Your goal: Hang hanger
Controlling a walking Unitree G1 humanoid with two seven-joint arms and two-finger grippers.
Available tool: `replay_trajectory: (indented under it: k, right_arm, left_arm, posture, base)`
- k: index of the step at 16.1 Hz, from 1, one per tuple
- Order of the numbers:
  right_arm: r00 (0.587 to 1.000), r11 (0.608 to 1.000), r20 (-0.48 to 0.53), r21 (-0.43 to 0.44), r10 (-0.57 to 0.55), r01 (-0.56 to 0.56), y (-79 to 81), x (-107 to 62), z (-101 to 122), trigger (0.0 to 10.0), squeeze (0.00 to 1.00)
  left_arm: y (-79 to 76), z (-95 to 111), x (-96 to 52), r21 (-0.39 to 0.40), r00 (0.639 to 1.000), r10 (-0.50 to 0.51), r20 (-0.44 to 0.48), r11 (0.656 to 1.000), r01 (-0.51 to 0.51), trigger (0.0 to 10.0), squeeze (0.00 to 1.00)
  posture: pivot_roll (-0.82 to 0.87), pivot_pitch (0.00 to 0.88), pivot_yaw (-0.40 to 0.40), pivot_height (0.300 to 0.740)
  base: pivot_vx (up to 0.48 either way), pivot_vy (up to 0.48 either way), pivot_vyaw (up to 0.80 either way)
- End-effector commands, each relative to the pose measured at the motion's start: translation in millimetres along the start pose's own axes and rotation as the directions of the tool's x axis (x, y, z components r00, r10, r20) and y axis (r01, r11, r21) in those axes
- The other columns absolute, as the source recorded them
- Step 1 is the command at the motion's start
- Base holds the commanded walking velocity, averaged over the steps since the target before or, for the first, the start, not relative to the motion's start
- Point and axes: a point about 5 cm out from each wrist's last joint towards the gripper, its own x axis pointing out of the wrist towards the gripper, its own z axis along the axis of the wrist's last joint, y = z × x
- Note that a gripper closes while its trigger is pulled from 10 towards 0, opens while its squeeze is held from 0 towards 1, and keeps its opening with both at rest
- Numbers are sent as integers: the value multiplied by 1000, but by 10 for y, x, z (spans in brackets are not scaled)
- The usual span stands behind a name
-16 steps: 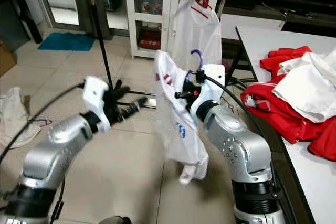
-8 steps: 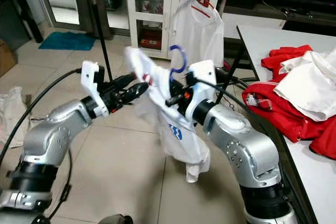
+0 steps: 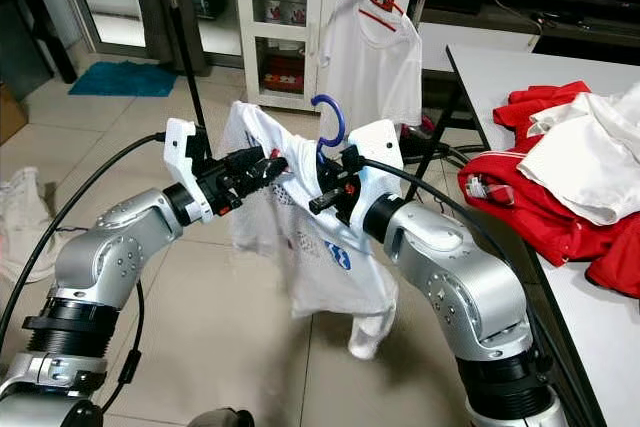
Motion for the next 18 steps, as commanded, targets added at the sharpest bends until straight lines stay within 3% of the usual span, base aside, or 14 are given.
replay_trajectory:
  k: [1,4,18]
  right_arm:
    - [999,1000,47,-14,-4,4,-14,-32,76,10000,0]
    - [999,1000,48,-10,0,1,-14,-20,81,10000,0]
    - [998,999,57,-1,-35,35,-58,-25,79,10000,0]
  left_arm:
    - [-27,30,6,6,1000,-10,17,1000,10,0,0]
    - [46,-1,-3,-9,998,57,14,998,-57,0,0]
    - [167,-28,-34,-42,992,124,27,992,-123,0,0]
  posture:
    - [32,0,-12,740]
    - [35,0,-16,740]
    - [29,0,-1,740]
  base:
    - [0,0,0]
    - [0,0,0]
    - [0,0,0]
